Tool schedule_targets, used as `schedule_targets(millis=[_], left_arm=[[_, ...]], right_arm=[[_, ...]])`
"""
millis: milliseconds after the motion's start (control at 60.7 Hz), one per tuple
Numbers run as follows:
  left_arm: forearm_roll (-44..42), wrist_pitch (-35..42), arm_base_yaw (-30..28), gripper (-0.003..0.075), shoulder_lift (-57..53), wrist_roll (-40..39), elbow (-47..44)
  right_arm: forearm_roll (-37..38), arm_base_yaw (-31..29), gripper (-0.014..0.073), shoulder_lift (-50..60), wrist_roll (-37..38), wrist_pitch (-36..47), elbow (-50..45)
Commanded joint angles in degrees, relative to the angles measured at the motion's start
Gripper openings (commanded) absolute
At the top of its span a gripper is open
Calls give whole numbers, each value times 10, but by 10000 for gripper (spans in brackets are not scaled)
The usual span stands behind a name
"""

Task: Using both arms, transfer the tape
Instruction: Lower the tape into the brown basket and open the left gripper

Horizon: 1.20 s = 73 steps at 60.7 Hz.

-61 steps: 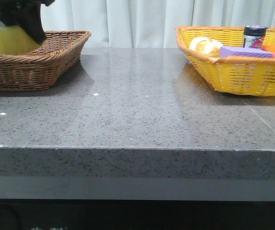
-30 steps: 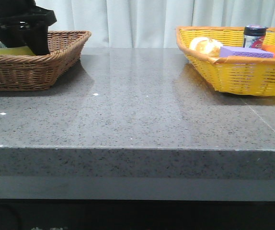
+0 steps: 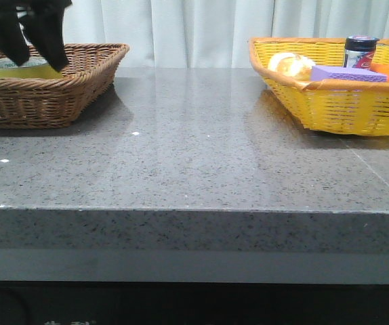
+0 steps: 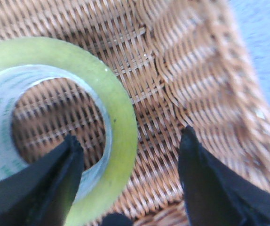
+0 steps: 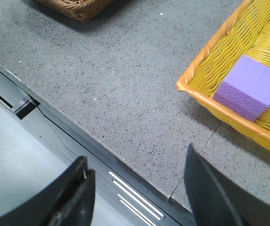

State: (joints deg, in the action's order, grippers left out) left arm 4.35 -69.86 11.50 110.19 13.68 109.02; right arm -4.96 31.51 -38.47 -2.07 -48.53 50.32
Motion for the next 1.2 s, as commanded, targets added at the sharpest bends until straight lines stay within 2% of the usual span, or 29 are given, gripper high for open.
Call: schedule_targets(millis=[0, 297, 495, 923, 1187], left_arm=[[11, 12, 0, 439, -54, -3, 19], [87, 4, 2, 439, -108, -3, 18], [84, 8, 22, 439, -168, -3, -20], [42, 161, 68, 439, -403, -3, -296], [44, 279, 70, 438, -592, -3, -485]], right_arm=[[-3, -3, 447, 2, -5, 37, 13], [-3, -3, 447, 2, -5, 37, 13], [-3, -3, 447, 2, -5, 37, 13], [-3, -3, 447, 2, -5, 37, 13], [-3, -3, 447, 2, -5, 37, 13]])
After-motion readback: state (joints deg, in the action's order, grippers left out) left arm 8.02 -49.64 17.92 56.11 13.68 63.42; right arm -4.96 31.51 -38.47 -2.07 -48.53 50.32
